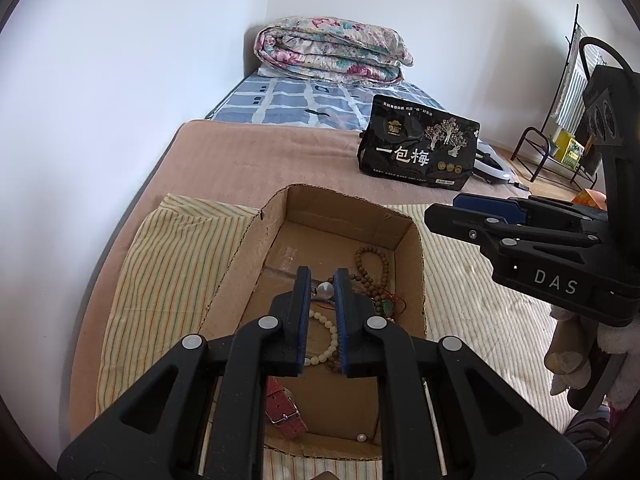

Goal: Organize jewelry

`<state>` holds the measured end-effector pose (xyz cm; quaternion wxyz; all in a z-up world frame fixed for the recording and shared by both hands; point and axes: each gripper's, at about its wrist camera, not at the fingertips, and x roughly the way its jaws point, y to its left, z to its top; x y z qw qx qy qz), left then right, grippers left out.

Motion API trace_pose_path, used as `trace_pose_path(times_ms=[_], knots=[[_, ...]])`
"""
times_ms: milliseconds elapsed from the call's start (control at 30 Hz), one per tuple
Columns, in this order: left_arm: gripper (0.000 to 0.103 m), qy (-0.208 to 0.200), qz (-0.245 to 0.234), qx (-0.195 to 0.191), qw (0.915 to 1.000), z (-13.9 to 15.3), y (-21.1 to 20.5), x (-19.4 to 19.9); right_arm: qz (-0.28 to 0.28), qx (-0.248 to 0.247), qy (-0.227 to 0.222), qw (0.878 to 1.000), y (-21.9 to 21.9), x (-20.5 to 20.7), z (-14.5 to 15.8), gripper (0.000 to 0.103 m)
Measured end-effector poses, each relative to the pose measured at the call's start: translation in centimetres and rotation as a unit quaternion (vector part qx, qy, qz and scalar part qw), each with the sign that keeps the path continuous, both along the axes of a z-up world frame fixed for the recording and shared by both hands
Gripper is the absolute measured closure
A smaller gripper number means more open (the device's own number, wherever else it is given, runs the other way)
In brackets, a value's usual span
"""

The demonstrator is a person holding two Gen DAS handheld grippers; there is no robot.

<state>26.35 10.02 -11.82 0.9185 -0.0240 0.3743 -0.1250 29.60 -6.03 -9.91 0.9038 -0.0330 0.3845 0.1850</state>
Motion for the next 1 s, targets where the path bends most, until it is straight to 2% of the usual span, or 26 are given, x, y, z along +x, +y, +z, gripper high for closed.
trace_pose_path(times_ms=[67, 100, 133, 300, 600, 1000], knots=[[0.082, 0.002, 0.001, 0.004, 1.0000, -0.1, 0.0, 0.0, -0.005, -0.001, -0.005, 1.000, -0.1, -0.2, 0.1, 0.039], [0.067, 0.001, 0.001, 0.004, 1.0000, -0.1, 0.0, -0.1, -0.008, -0.002, -0.007, 1.000, -0.2, -0.2, 0.2, 0.036], [0.060, -0.003, 0.003, 0.004, 1.0000, -0.1, 0.0, -0.1, -0.011, -0.002, -0.009, 1.000, -0.3, -0.3, 0.2, 0.033], [0.059, -0.004, 0.005, 0.010, 0.9999, -0.1, 0.0, -0.6, -0.022, -0.006, -0.015, 1.000, -0.9, -0.5, 0.4, 0.018], [0.059, -0.008, 0.007, 0.013, 0.9999, 0.3, -0.1, -1.0, -0.027, -0.005, -0.025, 0.999, -1.9, -1.3, 1.3, 0.017], [0.059, -0.027, 0.022, 0.027, 0.9990, 2.8, -0.8, -3.0, -0.028, -0.013, -0.049, 0.998, -3.7, -3.5, 3.4, 0.013]])
